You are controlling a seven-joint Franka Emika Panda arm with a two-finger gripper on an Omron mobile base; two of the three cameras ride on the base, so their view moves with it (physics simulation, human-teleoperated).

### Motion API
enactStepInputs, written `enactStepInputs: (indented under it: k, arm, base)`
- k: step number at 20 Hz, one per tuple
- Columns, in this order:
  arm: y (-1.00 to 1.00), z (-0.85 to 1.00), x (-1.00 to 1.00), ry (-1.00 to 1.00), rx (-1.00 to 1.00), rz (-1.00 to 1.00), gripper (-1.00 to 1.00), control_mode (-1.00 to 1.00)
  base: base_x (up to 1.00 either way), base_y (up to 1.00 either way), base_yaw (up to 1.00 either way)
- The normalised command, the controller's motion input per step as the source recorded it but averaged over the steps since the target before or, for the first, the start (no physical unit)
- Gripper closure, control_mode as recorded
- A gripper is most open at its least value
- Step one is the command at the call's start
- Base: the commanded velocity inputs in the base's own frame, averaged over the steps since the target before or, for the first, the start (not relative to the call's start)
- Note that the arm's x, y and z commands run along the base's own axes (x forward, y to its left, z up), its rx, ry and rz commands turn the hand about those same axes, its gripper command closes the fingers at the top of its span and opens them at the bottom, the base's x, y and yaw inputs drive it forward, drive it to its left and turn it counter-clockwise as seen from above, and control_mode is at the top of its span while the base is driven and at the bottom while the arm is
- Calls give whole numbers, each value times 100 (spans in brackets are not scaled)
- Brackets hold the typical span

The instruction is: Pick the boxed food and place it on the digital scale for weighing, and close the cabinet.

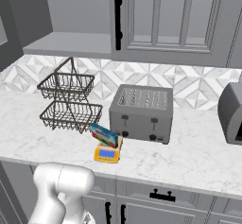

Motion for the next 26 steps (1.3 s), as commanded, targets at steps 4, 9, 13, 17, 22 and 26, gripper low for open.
enactStepInputs:
  k: [4,9,13,17,22,26]
  arm:
    - [100,0,0,4,-18,0,-100,-100]
    - [100,0,18,13,-2,4,-100,-100]
    - [72,0,62,27,0,2,-100,-100]
    - [0,-2,98,31,1,1,-100,-100]
    - [-1,-38,96,-6,5,0,-100,-100]
    - [-14,-38,83,-6,3,-1,-100,-100]
  base:
    - [0,0,0]
    - [0,0,0]
    - [0,0,0]
    - [0,0,0]
    - [0,0,0]
    - [0,0,0]
